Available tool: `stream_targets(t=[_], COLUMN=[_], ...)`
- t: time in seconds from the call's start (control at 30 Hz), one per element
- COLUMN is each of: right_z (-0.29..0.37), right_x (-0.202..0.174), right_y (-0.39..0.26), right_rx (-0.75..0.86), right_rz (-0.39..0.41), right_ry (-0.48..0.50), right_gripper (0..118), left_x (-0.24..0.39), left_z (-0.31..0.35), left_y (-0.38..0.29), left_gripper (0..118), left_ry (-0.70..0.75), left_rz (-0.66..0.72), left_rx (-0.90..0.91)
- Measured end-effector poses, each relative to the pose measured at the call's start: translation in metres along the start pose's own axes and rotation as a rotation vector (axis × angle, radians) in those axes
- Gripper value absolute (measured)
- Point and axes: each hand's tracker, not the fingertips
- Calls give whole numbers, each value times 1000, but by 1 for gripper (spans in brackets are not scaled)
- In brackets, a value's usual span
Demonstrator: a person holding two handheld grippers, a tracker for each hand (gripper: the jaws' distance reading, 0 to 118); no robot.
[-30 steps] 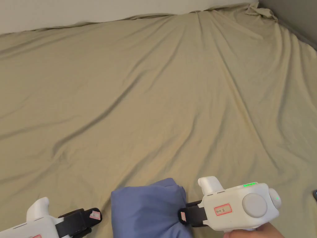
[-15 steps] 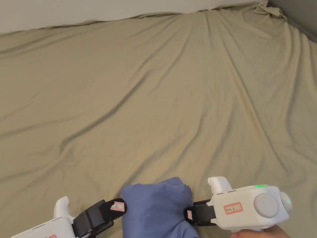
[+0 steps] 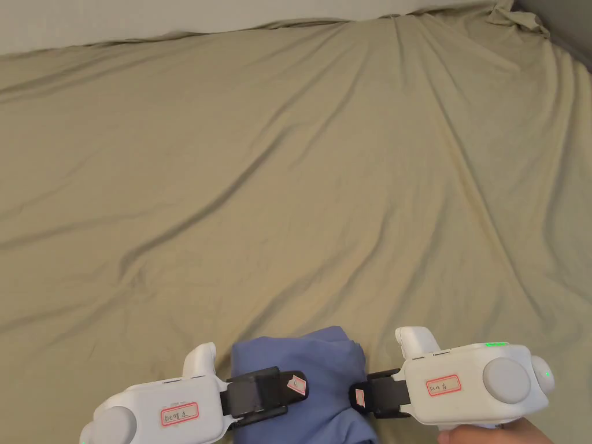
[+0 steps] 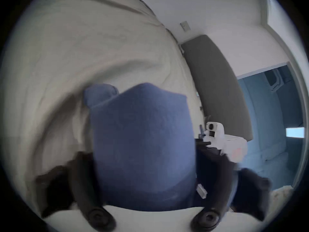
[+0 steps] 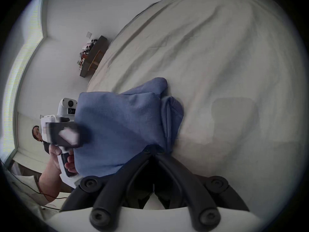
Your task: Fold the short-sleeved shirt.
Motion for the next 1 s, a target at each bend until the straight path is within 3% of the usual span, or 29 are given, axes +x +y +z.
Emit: stream_targets(t=[0.03,0.07,0.2,0.27,0.33,0.4,0.47,0.57,0.73,1.0], right_z=[0,1,6,18,41,71,94,123,148,145], right_x=[1,1,-8,-24,-36,-46,-54,-62,-55,-50], right_y=[0,-1,-3,-6,-11,-12,-11,-6,-19,-40], right_rx=[2,4,10,78,184,256,321,366,470,415], right_rz=[-2,-5,14,65,71,35,59,104,66,17], right_ry=[0,5,-6,-15,154,358,399,363,256,151], right_gripper=[2,2,2,2,2,2,2,2,2,2], left_x=[8,10,24,26,22,17,-6,-54,-135,-189], left_z=[3,4,14,23,43,83,132,202,296,341], left_y=[-1,-1,-7,-5,2,15,33,57,81,91], left_gripper=[63,56,56,56,56,56,56,56,56,56], left_ry=[76,90,64,41,-22,-51,-57,34,279,584], left_rz=[-35,-17,-24,36,105,79,88,157,284,406], left_rx=[7,-15,-20,-15,-29,-14,-1,58,85,111])
